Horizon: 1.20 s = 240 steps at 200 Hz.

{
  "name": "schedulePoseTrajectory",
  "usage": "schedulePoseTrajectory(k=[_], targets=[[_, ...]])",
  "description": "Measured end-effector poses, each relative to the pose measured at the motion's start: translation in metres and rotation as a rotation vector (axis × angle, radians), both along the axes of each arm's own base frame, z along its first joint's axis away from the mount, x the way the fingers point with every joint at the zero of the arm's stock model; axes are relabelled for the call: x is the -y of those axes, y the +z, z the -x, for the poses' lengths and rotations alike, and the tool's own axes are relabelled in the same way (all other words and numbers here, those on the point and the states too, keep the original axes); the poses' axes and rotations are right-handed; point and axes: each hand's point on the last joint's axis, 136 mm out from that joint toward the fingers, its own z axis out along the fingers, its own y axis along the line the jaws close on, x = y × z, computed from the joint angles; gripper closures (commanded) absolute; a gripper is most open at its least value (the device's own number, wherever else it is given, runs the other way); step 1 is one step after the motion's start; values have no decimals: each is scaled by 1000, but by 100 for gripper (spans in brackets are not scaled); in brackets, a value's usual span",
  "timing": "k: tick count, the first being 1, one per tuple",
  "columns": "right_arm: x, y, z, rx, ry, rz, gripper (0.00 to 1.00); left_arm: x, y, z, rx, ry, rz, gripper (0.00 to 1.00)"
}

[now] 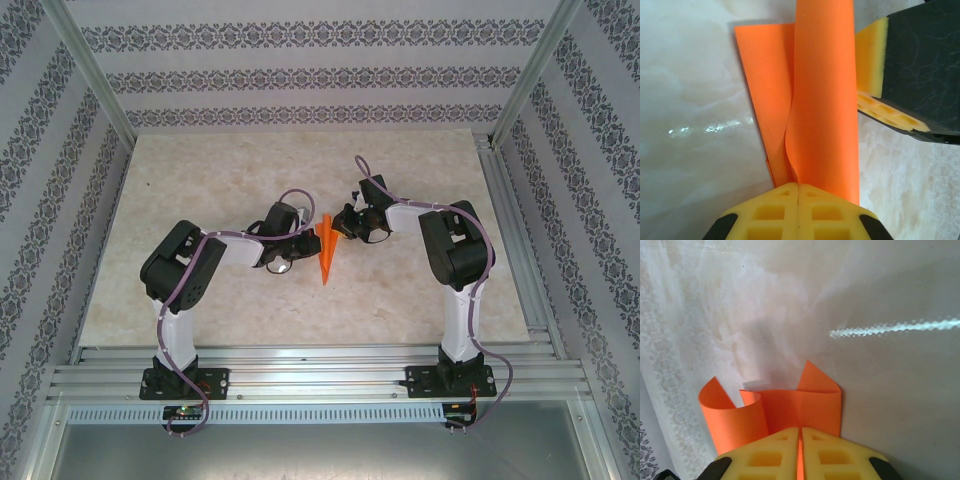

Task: Fold a paper plane with a square sheet of paper (fold left side to right side)
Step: Fold the wing for the fifth time at the center of the table.

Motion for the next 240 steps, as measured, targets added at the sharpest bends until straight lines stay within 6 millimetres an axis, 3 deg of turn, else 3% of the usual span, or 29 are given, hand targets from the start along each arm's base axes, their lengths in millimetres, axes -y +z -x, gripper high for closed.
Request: schedulePoseTrajectory(k=[240], targets=[[-1, 0, 0, -3, 2, -2, 89, 1, -3, -5, 21, 4, -75, 100]])
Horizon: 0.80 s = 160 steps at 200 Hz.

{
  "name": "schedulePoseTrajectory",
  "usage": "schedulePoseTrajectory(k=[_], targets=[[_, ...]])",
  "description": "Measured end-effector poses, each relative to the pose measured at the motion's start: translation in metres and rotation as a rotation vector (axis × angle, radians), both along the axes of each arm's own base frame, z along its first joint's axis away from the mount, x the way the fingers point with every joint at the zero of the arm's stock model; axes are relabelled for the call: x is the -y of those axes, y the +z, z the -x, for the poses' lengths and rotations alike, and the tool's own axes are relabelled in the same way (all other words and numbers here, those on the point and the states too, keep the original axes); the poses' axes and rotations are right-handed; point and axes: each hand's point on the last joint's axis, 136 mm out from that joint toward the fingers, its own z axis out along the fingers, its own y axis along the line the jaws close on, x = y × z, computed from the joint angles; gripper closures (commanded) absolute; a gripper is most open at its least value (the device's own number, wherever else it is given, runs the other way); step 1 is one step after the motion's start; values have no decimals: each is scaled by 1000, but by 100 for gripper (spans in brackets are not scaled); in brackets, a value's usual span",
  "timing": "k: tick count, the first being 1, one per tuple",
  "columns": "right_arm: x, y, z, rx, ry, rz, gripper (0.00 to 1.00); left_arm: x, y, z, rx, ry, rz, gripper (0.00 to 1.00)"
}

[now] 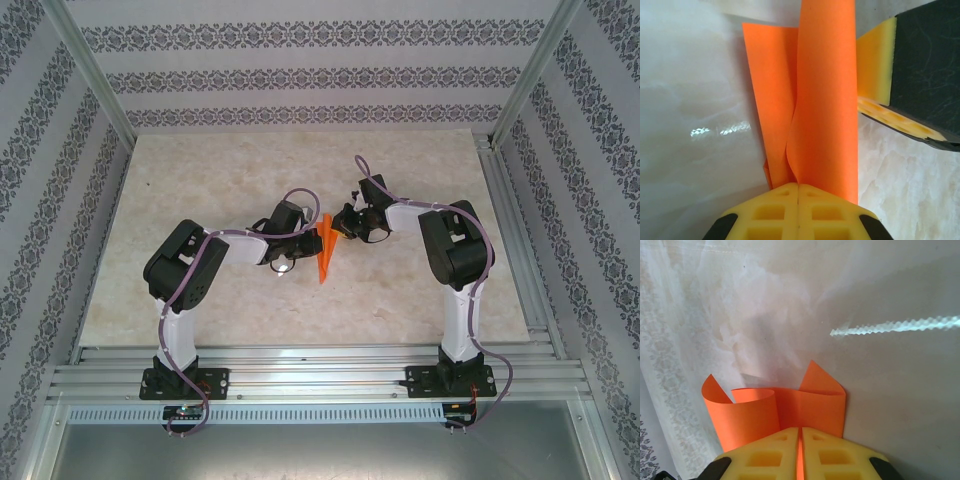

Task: Fold a paper plane with a square sheet of paper (fold left side to right side)
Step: Fold the wing for the fifth time at the center of the table.

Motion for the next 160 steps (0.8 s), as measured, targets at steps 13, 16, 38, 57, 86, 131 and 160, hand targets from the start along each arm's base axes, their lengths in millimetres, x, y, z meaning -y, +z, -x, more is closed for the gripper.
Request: schedulePoseTrajectory(k=[13, 16, 38, 57, 86, 131, 160], targets=[[0, 0, 0, -1, 0, 0, 89, -1, 1, -1, 4, 4, -4, 100], [0, 0, 0, -1, 0, 0, 89, -1, 0, -1, 4, 6, -6, 100], [0, 0, 0, -3, 0, 1, 89, -3, 4, -2, 15, 12, -12, 100], [0, 0, 0, -3, 2, 2, 89, -4, 7, -4, 23, 18, -14, 100], [0, 0, 0, -2, 2, 3, 89, -4, 11, -5, 35, 18, -16, 100], [0, 0, 0, -3, 3, 3, 89, -4, 11, -4, 33, 16, -16, 100], [0, 0, 0, -3, 3, 3, 89, -4, 5, -2, 20, 11, -20, 100]])
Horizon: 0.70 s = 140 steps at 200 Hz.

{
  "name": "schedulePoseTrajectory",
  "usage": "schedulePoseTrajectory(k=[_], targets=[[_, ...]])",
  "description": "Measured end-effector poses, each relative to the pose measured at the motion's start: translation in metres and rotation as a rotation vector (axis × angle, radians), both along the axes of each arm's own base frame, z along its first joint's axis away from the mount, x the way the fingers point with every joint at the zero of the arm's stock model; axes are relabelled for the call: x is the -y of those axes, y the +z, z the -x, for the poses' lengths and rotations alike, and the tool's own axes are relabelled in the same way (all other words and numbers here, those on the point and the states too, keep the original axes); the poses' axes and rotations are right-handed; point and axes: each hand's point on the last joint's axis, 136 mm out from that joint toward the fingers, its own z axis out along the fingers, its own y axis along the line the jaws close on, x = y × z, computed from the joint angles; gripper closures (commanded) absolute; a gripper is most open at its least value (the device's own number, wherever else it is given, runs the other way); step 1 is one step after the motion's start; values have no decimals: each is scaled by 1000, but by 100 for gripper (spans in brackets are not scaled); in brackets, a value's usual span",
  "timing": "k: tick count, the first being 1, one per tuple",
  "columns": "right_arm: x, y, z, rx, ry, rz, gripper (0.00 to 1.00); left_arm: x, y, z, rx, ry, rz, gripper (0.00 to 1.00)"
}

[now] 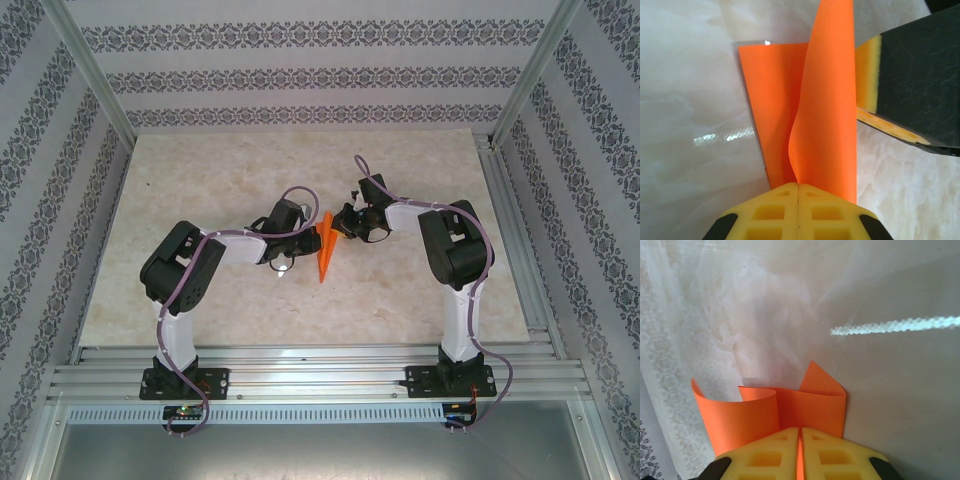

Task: Fold a paper plane with a square sheet of paper (fold left side to right side)
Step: Fold the wing for the fifth time at the center of the table.

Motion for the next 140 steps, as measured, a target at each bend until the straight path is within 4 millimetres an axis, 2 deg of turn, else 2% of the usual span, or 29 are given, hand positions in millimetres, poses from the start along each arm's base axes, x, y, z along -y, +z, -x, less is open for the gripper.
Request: schedulePoseTrajectory(k=[14, 77, 120, 140], targets=[[0, 0, 0, 0, 0, 0, 89, 0, -6, 1, -11, -1, -5, 100], [0, 1, -2, 5, -1, -1, 88, 4, -7, -2, -11, -14, 0, 100], [0, 3, -3, 11, 1, -1, 82, 5, -7, -2, -5, -17, -12, 100], [5, 6, -4, 7, -9, 2, 79, 5, -7, -3, -2, -14, -18, 100]])
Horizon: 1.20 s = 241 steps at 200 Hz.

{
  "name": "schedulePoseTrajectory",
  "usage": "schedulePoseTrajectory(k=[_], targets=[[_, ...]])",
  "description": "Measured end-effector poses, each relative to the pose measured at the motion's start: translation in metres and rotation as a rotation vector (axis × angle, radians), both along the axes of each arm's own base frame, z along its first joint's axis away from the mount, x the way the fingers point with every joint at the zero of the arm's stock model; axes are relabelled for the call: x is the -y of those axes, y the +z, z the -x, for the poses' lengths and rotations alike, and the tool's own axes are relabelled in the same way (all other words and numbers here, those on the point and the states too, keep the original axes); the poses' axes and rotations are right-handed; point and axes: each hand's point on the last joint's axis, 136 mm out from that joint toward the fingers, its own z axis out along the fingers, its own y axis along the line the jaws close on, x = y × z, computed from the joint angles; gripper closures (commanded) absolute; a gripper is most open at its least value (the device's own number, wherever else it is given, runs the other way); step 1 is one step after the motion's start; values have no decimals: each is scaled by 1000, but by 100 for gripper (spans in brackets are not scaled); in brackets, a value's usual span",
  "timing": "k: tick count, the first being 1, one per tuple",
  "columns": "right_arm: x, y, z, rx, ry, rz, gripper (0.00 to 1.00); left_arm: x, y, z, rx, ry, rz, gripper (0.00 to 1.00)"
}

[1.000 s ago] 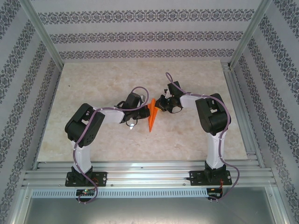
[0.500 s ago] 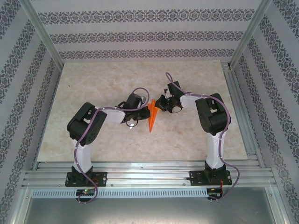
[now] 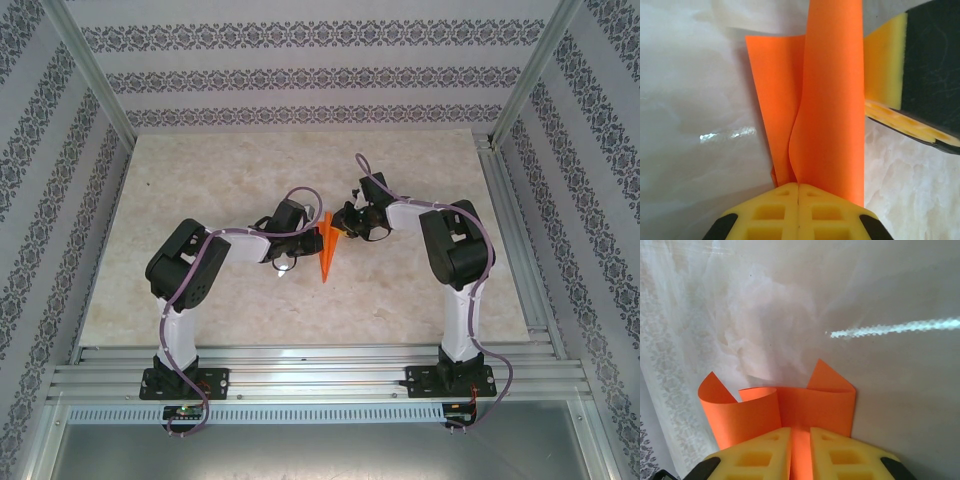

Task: Fold a paper plane with a square sheet of paper (fold left side to right side)
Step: Fold the wing for the fifth time at the center of the table.

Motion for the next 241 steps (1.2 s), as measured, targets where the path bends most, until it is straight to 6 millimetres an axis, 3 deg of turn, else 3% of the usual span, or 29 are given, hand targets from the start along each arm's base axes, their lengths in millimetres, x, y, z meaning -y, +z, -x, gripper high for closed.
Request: schedulePoseTrajectory(k=[41, 80, 157, 184, 241], targets=[[16, 23, -2, 24, -20, 19, 75, 0, 0, -1, 3, 5, -17, 100], [18, 50, -6, 79, -28, 9, 82, 0, 0, -2, -1, 8, -23, 100], [-21, 28, 17, 16, 47, -12, 85, 0, 0, -3, -4, 9, -29, 100], [-22, 18, 20, -6, 49, -4, 86, 1, 0, -4, -4, 9, -29, 100], [-23, 17, 19, -4, 49, -6, 86, 2, -1, -5, -5, 10, -28, 100]])
